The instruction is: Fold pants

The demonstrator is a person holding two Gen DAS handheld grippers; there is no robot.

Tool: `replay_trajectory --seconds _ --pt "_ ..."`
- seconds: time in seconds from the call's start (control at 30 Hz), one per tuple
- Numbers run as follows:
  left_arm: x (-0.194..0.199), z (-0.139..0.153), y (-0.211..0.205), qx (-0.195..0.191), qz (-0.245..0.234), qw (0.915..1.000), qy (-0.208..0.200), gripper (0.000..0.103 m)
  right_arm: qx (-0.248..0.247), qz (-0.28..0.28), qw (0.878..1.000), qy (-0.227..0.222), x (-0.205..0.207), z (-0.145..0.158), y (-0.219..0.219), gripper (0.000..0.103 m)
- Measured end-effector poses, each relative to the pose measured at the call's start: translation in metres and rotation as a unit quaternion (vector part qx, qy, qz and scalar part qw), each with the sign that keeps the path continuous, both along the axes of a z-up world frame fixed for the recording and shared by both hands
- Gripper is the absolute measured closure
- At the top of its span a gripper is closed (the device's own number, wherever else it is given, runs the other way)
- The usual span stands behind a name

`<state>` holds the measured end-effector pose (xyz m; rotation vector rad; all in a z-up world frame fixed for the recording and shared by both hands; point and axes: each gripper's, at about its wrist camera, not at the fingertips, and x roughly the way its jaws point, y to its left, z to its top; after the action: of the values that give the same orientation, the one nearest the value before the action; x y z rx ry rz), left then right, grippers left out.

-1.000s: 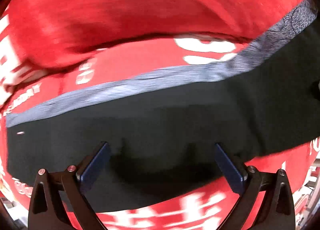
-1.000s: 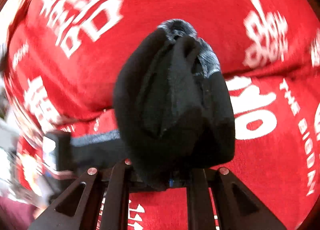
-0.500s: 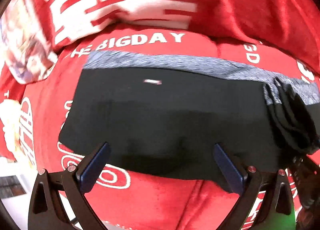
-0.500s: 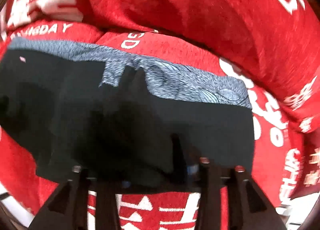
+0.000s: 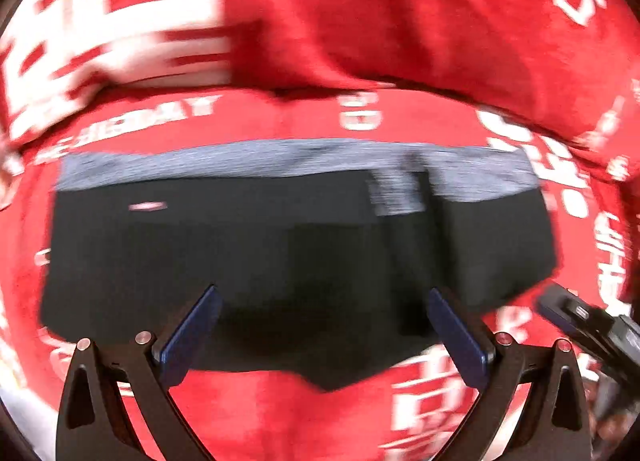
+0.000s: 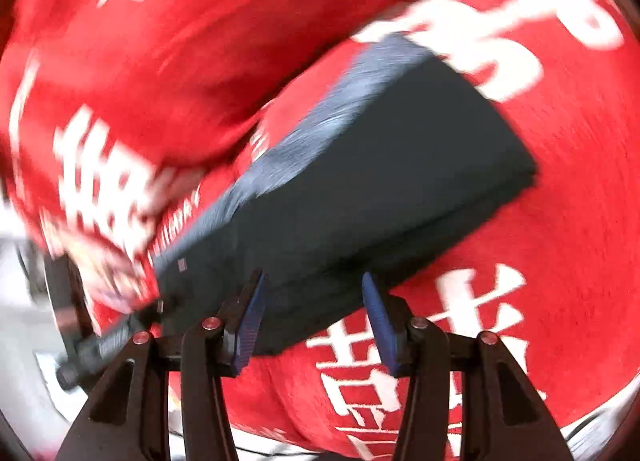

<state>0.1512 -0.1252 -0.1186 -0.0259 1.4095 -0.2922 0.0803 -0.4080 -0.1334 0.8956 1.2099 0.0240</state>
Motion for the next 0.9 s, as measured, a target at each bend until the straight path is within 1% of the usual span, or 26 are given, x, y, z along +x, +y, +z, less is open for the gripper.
replay_trajectory --seconds 0.07,0.13,0.17,0.2,0.23,0.3,0.37,0.4,0.47,0.5,0.53,0.57,0.6,0.63,0.73,0.77,0.83,0.87,0.9 --pt "0.003 0.001 -0.022 -0.024 -0.012 0.9996 0.01 0.0 0.044 -0.036 0.998 -0.007 -0.003 -0.009 -0.021 0.049" --pt "0.006 -0.003 -0.042 -0.034 -0.027 0.999 0.01 0.001 0.079 -0.061 0.995 -0.003 -0.004 -0.02 -0.032 0.049" --pt "0.007 -0.006 -0.051 -0.032 -0.035 0.9988 0.011 0.005 0.089 -0.07 0.994 0.001 -0.002 -0.024 -0.037 0.049" --pt "0.007 -0.011 -0.06 -0.027 -0.043 0.9986 0.018 0.014 0.1 -0.082 0.992 0.007 -0.002 -0.032 -0.039 0.049" --pt "0.007 -0.016 -0.067 -0.022 -0.048 0.9982 0.028 0.021 0.107 -0.088 0.99 0.015 -0.005 -0.037 -0.039 0.049" --pt "0.007 -0.028 -0.076 -0.018 -0.051 0.9975 0.046 0.021 0.13 -0.1 0.986 0.021 -0.011 -0.049 -0.04 0.05" --pt "0.005 -0.038 -0.079 -0.024 -0.051 0.9967 0.057 0.032 0.135 -0.104 0.985 0.013 -0.016 -0.053 -0.039 0.05" --pt "0.005 -0.043 -0.081 -0.032 -0.05 0.9959 0.069 0.042 0.137 -0.105 0.985 0.01 -0.015 -0.053 -0.041 0.05" --pt "0.004 -0.048 -0.084 -0.031 -0.045 0.9958 0.074 0.043 0.145 -0.11 0.983 0.004 -0.012 -0.056 -0.042 0.05" --pt "0.004 -0.047 -0.085 -0.032 -0.045 0.9959 0.072 0.046 0.149 -0.114 0.982 0.004 -0.01 -0.058 -0.044 0.053" --pt "0.003 -0.046 -0.085 -0.033 -0.046 0.996 0.07 0.049 0.153 -0.118 0.981 0.006 -0.007 -0.061 -0.046 0.065" --pt "0.003 -0.044 -0.085 -0.032 -0.047 0.9961 0.067 0.049 0.157 -0.121 0.98 0.011 -0.004 -0.064 -0.048 0.08" --pt "0.002 -0.041 -0.085 -0.032 -0.048 0.9963 0.064 0.049 0.154 -0.121 0.981 0.015 -0.001 -0.065 -0.049 0.098" --pt "0.001 -0.037 -0.084 -0.031 -0.051 0.9965 0.059 0.051 0.145 -0.117 0.982 0.025 0.002 -0.065 -0.05 0.098" --pt "-0.005 -0.022 -0.078 -0.02 -0.065 0.9972 0.032 0.051 0.134 -0.099 0.986 0.011 0.003 -0.052 -0.044 0.098" --pt "-0.011 -0.021 -0.075 -0.007 -0.068 0.9975 0.02 0.051 0.124 -0.083 0.989 0.011 0.001 -0.047 -0.037 0.098" --pt "-0.017 -0.029 -0.07 0.023 -0.069 0.9972 0.015 0.051 0.112 -0.069 0.991 0.023 -0.002 -0.051 -0.025 0.098" --pt "-0.021 -0.04 -0.067 0.034 -0.065 0.9969 0.028 0.05 0.108 -0.068 0.991 0.04 -0.005 -0.061 -0.019 0.098" --pt "-0.023 -0.044 -0.062 0.032 -0.055 0.9973 0.036 0.047 0.109 -0.073 0.99 0.049 -0.006 -0.068 -0.017 0.099"
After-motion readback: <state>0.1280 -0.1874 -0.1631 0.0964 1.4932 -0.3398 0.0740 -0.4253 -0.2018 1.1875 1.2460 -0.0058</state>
